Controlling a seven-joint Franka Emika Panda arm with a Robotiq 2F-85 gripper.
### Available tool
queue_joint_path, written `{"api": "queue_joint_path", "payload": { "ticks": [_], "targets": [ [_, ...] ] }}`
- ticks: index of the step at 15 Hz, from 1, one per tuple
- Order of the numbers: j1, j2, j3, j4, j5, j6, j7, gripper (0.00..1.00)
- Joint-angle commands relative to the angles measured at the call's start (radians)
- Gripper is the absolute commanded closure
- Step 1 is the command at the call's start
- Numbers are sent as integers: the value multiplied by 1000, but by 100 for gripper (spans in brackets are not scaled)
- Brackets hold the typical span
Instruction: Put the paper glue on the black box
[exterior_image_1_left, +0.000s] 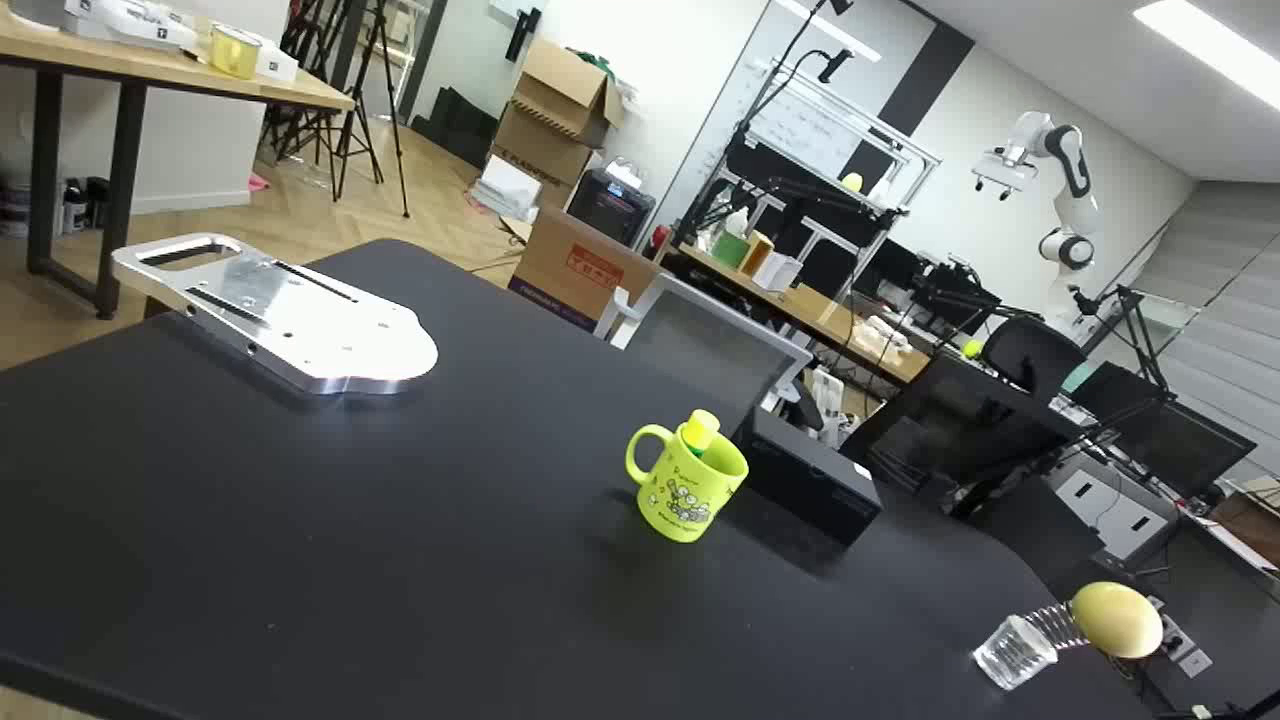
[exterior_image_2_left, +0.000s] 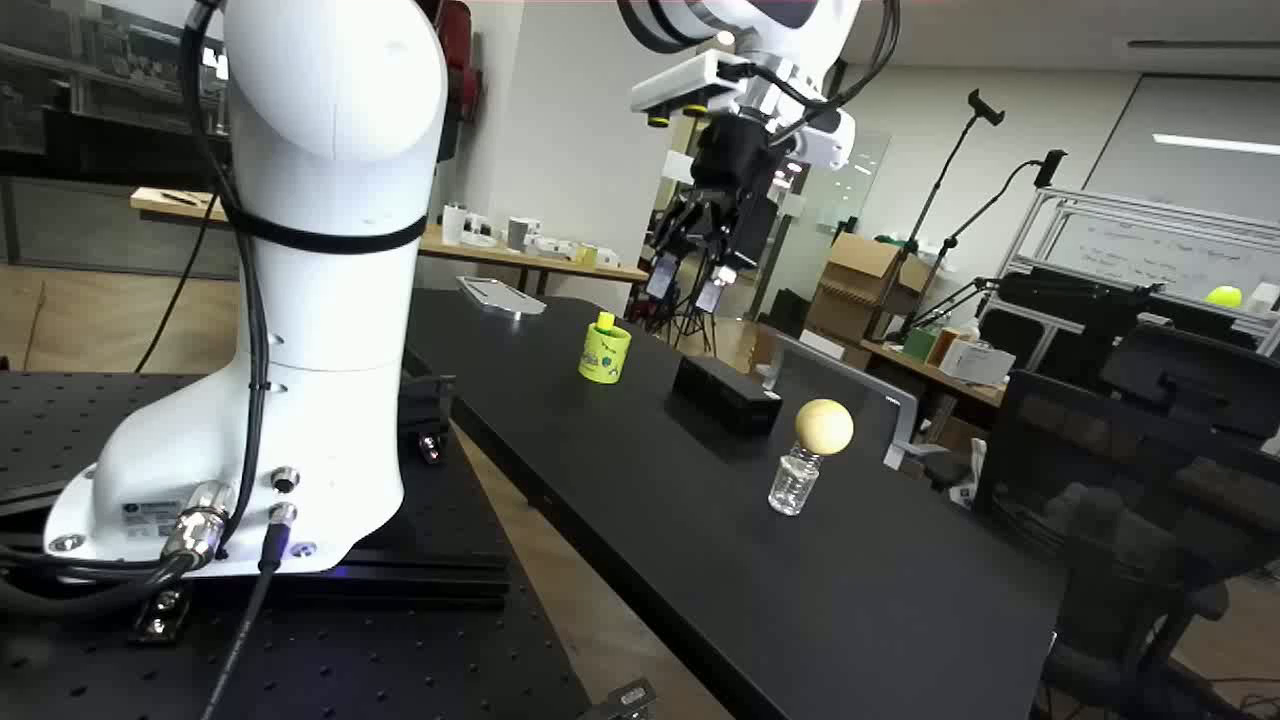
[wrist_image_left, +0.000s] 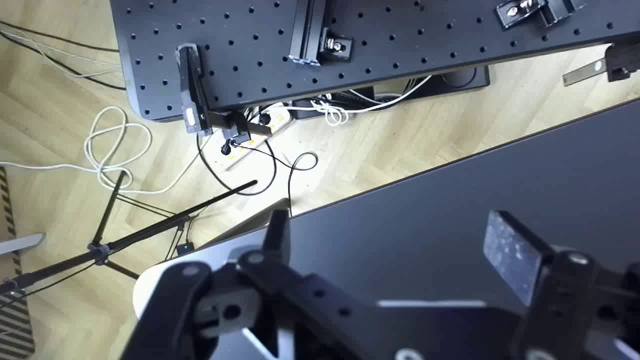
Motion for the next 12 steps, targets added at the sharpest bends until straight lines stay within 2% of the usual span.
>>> {"api": "queue_joint_path", "payload": {
  "ticks": [1,12],
  "targets": [
    [13,0,-12,2,-6,-4,6,0],
    [19,16,-13,9,-5,9,-5,0]
  ]
}}
